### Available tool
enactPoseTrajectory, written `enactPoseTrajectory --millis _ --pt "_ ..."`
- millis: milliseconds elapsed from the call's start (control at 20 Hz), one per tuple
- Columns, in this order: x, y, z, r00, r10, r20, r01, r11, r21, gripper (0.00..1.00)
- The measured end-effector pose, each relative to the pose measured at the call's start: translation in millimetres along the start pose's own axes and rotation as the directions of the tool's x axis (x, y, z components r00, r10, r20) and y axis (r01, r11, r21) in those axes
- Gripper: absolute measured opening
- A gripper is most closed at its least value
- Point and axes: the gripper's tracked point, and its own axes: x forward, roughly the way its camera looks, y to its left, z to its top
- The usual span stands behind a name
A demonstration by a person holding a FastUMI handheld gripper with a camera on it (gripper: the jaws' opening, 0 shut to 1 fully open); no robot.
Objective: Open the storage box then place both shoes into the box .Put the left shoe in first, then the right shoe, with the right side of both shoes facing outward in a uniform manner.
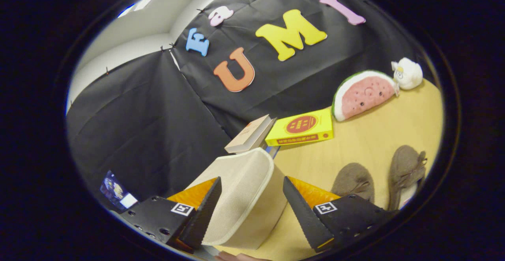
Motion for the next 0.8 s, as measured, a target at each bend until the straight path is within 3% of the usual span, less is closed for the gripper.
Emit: enactPoseTrajectory --millis 250,550,700,800 --pt "23.9 -7.3 -14.3 0.980 0.165 -0.114 -0.141 0.972 0.188 0.95" --pt "32.6 0.6 -20.0 0.919 0.356 -0.167 -0.251 0.858 0.448 0.91" --pt "34.6 7.2 -20.9 0.897 0.399 -0.189 -0.270 0.835 0.479 0.73" --pt "34.8 5.8 -26.3 0.895 0.387 -0.221 -0.248 0.844 0.475 0.69"
